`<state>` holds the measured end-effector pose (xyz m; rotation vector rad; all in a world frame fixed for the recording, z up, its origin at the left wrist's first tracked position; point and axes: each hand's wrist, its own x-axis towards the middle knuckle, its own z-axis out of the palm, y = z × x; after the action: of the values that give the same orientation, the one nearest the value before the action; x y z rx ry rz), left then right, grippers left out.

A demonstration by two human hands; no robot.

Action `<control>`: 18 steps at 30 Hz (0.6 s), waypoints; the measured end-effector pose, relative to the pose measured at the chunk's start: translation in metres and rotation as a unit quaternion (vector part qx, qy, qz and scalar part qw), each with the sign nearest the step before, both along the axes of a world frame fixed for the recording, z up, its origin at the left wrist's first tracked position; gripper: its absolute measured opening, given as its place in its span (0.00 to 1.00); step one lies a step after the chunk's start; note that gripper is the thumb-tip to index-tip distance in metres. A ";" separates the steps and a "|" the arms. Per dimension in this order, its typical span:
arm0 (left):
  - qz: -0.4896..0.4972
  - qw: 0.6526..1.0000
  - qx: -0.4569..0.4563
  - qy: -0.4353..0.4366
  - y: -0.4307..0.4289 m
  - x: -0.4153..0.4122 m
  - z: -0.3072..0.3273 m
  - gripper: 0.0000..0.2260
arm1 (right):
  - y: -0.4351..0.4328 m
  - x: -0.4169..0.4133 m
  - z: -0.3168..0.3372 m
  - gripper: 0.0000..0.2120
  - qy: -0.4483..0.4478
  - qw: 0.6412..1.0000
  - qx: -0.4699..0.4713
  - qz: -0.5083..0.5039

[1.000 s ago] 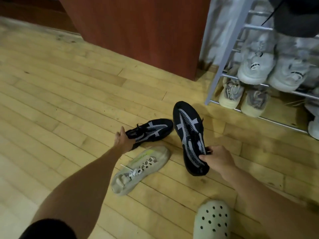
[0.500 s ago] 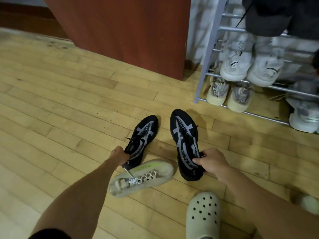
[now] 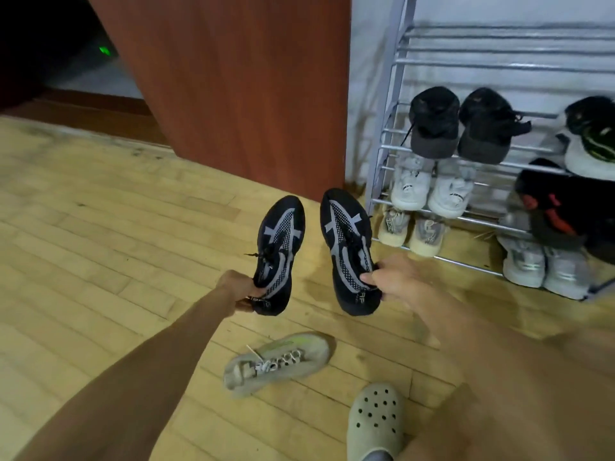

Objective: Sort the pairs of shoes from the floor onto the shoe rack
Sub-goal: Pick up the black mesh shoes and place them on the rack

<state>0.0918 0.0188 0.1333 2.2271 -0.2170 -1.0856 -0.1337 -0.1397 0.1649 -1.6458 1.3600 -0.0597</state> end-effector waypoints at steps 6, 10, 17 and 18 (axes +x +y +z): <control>-0.034 0.989 -0.141 -0.016 -0.027 -0.035 0.092 0.15 | -0.008 -0.023 0.077 0.12 -0.063 0.995 -0.071 -0.008; -0.061 0.978 -0.198 -0.017 -0.046 -0.065 0.136 0.06 | -0.019 -0.053 0.116 0.10 -0.106 0.988 -0.104 -0.043; -0.102 0.955 -0.278 -0.024 -0.084 -0.123 0.199 0.08 | -0.040 -0.118 0.164 0.05 -0.176 0.969 -0.136 -0.107; -0.105 0.952 -0.288 -0.019 -0.091 -0.129 0.207 0.08 | -0.043 -0.127 0.172 0.04 -0.188 0.965 -0.136 -0.118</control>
<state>-0.0373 -0.0718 0.3406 1.7227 -0.7070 -0.9338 -0.2602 -0.1827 0.3373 -1.5821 1.2813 -0.6929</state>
